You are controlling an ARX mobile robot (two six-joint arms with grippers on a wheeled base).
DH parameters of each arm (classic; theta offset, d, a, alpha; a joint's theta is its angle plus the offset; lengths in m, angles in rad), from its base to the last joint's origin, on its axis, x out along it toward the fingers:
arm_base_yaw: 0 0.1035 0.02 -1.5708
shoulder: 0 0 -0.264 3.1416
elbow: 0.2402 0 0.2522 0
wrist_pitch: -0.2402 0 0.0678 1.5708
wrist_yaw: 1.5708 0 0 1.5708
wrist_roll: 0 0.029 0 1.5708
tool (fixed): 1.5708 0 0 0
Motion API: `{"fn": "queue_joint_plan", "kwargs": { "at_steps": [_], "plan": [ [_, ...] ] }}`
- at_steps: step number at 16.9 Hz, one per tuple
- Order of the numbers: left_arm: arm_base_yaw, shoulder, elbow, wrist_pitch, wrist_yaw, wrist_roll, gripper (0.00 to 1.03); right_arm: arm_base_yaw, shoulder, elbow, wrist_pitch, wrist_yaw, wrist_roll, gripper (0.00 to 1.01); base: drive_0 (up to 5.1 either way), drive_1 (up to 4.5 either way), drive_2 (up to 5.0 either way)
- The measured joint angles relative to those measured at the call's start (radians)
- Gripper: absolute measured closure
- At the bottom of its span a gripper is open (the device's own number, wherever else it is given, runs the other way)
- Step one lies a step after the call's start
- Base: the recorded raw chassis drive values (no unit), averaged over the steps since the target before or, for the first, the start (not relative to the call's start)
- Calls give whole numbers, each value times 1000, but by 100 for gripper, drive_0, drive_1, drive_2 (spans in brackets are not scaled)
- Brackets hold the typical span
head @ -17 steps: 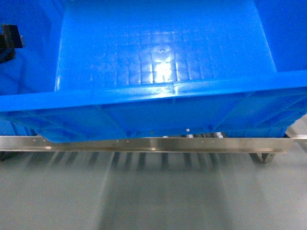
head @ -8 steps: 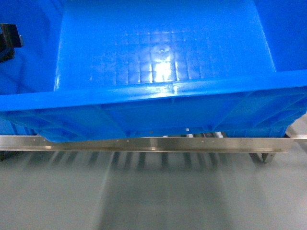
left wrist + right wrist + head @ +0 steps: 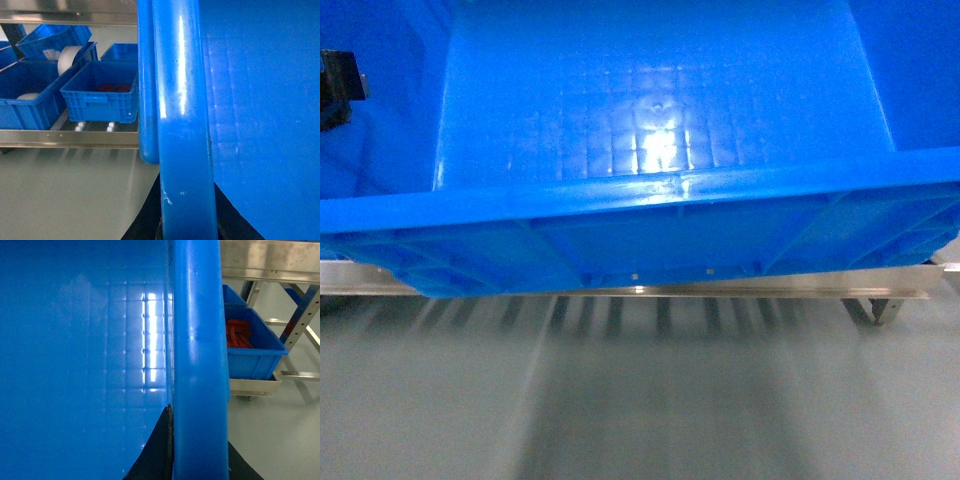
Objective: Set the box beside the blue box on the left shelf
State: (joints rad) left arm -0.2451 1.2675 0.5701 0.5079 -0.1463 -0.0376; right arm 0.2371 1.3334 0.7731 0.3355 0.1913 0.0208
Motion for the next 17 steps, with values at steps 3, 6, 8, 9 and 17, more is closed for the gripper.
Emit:
{"fn": "queue_joint_plan", "kwargs": {
  "at_steps": [3, 6, 8, 9, 17],
  "plan": [
    [0, 0, 0, 1, 0, 0, 97, 0, 0, 0, 1, 0, 0, 93, 0, 0, 0],
    [0, 0, 0, 1, 1, 0, 97, 0, 0, 0, 2, 0, 0, 93, 0, 0, 0],
    [0, 0, 0, 1, 1, 0, 97, 0, 0, 0, 1, 0, 0, 93, 0, 0, 0],
    [0, 0, 0, 1, 1, 0, 97, 0, 0, 0, 1, 0, 0, 93, 0, 0, 0],
    [0, 0, 0, 1, 1, 0, 97, 0, 0, 0, 2, 1, -3, 93, 0, 0, 0]
  ]
}}
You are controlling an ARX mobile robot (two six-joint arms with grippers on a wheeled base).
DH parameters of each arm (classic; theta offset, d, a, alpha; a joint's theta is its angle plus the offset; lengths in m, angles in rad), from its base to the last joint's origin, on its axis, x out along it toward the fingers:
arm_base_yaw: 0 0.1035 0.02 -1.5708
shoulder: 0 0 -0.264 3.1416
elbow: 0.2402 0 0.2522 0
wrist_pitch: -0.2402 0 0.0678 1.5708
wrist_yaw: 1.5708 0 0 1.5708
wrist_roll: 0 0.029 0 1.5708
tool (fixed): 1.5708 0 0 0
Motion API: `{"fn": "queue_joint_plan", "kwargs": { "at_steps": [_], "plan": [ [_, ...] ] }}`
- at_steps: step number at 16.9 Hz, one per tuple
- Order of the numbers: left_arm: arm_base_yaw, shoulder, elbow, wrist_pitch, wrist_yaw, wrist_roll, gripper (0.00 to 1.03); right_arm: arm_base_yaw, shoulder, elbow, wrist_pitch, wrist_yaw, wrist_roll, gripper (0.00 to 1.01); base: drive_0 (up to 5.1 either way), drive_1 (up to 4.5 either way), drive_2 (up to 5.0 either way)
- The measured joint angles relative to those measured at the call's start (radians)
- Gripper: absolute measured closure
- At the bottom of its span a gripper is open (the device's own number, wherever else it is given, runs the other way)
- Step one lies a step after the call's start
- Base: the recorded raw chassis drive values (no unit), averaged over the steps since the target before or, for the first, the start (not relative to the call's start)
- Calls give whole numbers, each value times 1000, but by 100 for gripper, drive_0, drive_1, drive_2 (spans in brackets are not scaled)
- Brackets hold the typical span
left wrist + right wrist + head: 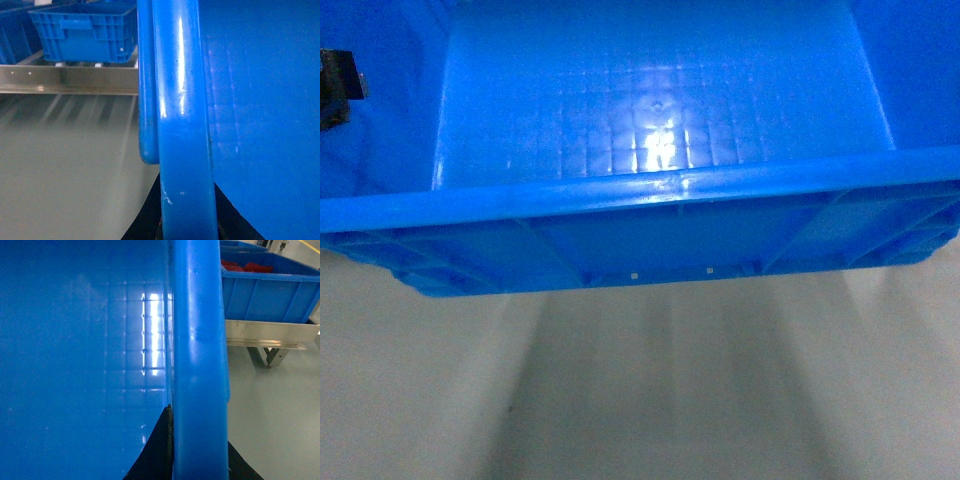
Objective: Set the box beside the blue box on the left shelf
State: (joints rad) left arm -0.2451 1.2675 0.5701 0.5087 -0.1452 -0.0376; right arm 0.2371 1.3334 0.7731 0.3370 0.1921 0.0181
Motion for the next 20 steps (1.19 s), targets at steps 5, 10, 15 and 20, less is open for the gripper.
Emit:
{"fn": "queue_joint_plan", "kwargs": {
  "at_steps": [5, 10, 15, 20],
  "plan": [
    [0, 0, 0, -5, 0, -1, 97, 0, 2, 0, -3, 0, 1, 93, 0, 0, 0],
    [0, 0, 0, -1, 0, 0, 97, 0, 1, 0, 0, 0, 1, 93, 0, 0, 0],
    [0, 0, 0, -2, 0, -1, 97, 0, 0, 0, -1, 0, 0, 93, 0, 0, 0],
    [0, 0, 0, 0, 0, 0, 97, 0, 0, 0, -1, 0, 0, 93, -1, 81, -83]
  ]
}}
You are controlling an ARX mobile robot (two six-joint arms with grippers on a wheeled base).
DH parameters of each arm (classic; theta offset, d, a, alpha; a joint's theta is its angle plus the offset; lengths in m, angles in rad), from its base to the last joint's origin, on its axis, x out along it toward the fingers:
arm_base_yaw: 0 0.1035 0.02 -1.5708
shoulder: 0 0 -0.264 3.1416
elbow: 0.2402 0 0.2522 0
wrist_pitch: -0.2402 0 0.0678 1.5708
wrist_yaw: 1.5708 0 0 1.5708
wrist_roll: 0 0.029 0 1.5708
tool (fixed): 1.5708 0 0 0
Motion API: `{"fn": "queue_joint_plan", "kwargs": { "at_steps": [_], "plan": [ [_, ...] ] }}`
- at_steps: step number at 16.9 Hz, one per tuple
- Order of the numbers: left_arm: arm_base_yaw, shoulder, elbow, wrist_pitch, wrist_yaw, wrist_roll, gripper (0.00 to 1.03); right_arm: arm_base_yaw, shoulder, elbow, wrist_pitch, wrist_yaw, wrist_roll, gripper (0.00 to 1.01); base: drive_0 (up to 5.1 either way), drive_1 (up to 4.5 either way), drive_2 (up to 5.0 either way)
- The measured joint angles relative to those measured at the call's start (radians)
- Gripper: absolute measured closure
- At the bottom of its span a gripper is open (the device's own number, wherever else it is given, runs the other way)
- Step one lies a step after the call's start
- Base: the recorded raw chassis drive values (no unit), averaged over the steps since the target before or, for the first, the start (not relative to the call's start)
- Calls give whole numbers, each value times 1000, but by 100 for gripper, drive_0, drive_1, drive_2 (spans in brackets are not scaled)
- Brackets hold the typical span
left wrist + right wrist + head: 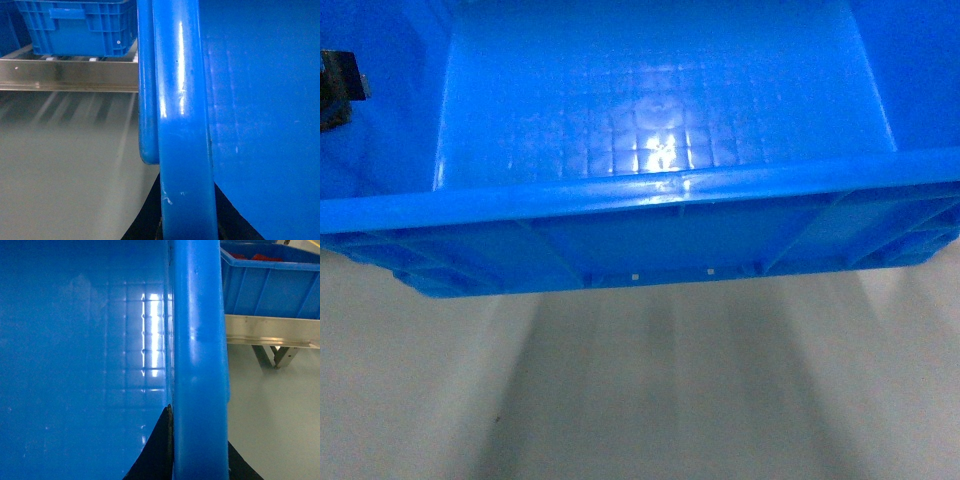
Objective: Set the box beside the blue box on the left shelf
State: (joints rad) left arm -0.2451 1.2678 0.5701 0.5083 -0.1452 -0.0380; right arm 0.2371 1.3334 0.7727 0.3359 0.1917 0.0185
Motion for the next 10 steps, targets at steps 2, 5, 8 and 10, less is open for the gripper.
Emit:
{"fn": "queue_joint_plan", "kwargs": {
  "at_steps": [2, 5, 8, 10],
  "plan": [
    [0, 0, 0, 1, 0, 0, 97, 0, 0, 0, 1, 0, 0, 93, 2, 412, -409],
    [0, 0, 0, -1, 0, -1, 97, 0, 0, 0, 0, 0, -1, 93, 4, 413, -405],
    [0, 0, 0, 0, 0, 0, 97, 0, 0, 0, 1, 0, -1, 93, 6, 415, -403],
    [0, 0, 0, 0, 0, 0, 97, 0, 0, 0, 0, 0, -1, 93, 9, 418, -400]
  ]
}}
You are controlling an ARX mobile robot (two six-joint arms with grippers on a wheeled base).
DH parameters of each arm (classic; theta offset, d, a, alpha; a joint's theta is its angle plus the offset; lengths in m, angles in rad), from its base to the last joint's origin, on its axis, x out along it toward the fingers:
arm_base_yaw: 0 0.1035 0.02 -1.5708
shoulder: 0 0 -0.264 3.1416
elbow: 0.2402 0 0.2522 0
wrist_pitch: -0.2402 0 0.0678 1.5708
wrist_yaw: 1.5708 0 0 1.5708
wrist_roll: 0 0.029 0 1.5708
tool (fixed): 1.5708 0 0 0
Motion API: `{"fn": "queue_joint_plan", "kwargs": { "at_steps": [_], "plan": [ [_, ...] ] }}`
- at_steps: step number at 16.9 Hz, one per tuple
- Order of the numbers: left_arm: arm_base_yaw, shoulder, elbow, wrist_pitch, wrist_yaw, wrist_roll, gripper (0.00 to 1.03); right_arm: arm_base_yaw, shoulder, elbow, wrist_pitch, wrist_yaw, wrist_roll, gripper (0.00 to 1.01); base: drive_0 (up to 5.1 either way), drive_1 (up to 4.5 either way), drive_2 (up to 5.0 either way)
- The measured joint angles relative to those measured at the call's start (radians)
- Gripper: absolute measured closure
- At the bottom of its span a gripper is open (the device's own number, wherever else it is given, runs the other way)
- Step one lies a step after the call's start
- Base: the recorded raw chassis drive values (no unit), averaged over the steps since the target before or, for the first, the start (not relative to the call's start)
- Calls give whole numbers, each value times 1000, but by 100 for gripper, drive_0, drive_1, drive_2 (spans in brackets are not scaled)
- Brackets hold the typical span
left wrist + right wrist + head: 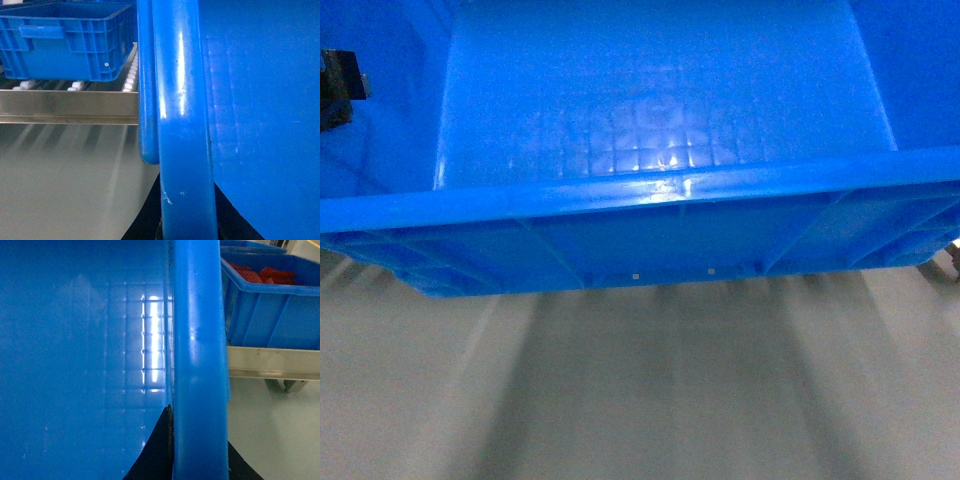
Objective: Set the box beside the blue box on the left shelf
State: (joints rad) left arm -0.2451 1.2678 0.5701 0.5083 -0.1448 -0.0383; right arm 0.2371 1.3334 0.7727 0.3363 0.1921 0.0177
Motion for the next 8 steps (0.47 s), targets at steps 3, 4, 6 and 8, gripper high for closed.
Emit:
{"fn": "queue_joint_plan", "kwargs": {
  "at_steps": [3, 4, 6, 8],
  "plan": [
    [0, 0, 0, -1, 0, 0, 97, 0, 0, 0, 0, 0, 0, 93, 9, 418, -400],
    [0, 0, 0, -1, 0, -1, 97, 0, 0, 0, 0, 0, 0, 93, 9, 418, -400],
    [0, 0, 0, 0, 0, 0, 97, 0, 0, 0, 0, 0, 0, 93, 3, 413, -406],
    [0, 0, 0, 0, 0, 0, 97, 0, 0, 0, -2, 0, 1, 93, 5, 414, -404]
  ]
}}
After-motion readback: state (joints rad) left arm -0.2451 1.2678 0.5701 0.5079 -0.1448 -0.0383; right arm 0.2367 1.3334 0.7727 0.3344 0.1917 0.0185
